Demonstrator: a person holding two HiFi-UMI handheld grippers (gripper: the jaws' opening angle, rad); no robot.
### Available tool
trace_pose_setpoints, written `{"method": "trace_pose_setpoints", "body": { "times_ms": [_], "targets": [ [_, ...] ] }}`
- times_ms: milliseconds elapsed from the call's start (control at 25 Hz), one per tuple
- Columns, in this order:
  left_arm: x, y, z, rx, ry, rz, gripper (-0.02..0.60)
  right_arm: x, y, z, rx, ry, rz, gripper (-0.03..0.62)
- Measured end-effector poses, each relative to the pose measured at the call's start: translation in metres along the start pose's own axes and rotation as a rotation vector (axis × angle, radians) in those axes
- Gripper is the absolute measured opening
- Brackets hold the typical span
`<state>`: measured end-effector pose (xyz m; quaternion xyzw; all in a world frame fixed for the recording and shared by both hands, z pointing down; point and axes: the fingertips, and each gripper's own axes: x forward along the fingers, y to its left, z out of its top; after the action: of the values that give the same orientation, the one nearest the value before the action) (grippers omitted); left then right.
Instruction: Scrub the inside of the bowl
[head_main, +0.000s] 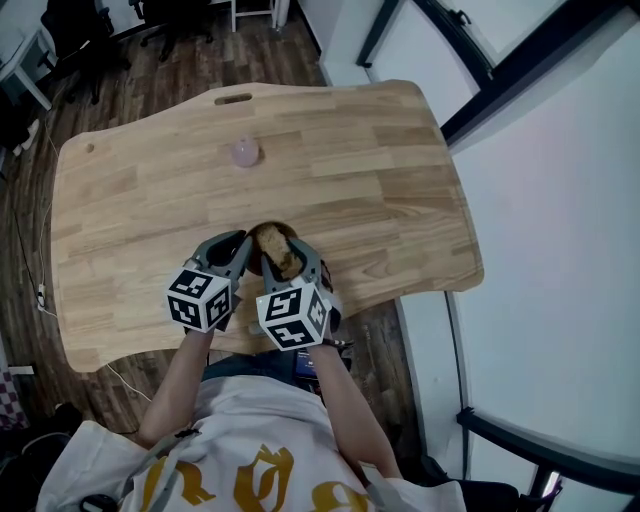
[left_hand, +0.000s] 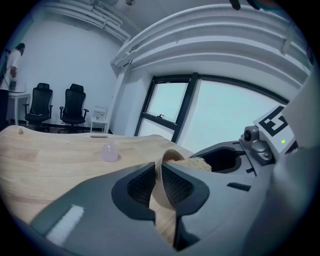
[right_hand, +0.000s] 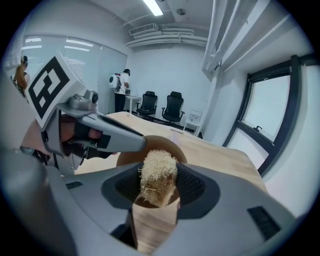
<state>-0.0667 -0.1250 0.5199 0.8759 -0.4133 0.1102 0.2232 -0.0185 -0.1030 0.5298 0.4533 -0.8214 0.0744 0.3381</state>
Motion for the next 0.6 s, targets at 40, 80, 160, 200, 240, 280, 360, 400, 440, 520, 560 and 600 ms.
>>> {"method": "trace_pose_setpoints", "body": {
  "times_ms": [40,80,160,200,240,280,360,400,440,520,560,600],
  "targets": [
    [0.001,-0.001,0.000,0.000,0.002,-0.001,0.031,0.001,0.004,0.000,-0.001,-0.003,0.019,0.184],
    [0.001,-0.001,-0.001,-0.001,0.005,0.001,0.032,0.003,0.009,0.000,-0.003,-0.002,0.042,0.184],
    [0.001,0.001,-0.003,-0.007,0.011,0.010,0.035,0.006,0.021,-0.001,-0.006,0.003,0.101,0.183],
    [0.000,0.003,-0.003,-0.011,0.013,0.017,0.035,0.006,0.027,-0.003,-0.007,0.006,0.131,0.183],
    [0.000,0.005,-0.004,-0.015,0.015,0.026,0.035,0.007,0.032,-0.004,-0.010,0.012,0.159,0.183],
    [0.000,0.009,-0.003,-0.015,0.018,0.037,0.034,0.007,0.037,-0.007,-0.014,0.021,0.183,0.183],
    [0.001,0.016,-0.003,-0.010,0.028,0.057,0.034,0.008,0.043,-0.014,-0.031,0.046,0.220,0.183],
    [0.001,0.018,-0.004,-0.010,0.036,0.060,0.034,0.009,0.044,-0.018,-0.041,0.063,0.226,0.183],
    [0.002,0.017,-0.007,-0.011,0.044,0.059,0.034,0.009,0.042,-0.024,-0.047,0.083,0.224,0.183],
    [0.002,0.012,-0.013,-0.012,0.056,0.047,0.034,0.010,0.035,-0.033,-0.027,0.120,0.200,0.183],
    [0.003,0.008,-0.015,-0.005,0.062,0.040,0.034,0.010,0.028,-0.036,-0.004,0.132,0.176,0.183],
    [0.005,0.004,-0.015,0.004,0.067,0.030,0.034,0.010,0.019,-0.038,0.020,0.138,0.143,0.183]
  ]
}}
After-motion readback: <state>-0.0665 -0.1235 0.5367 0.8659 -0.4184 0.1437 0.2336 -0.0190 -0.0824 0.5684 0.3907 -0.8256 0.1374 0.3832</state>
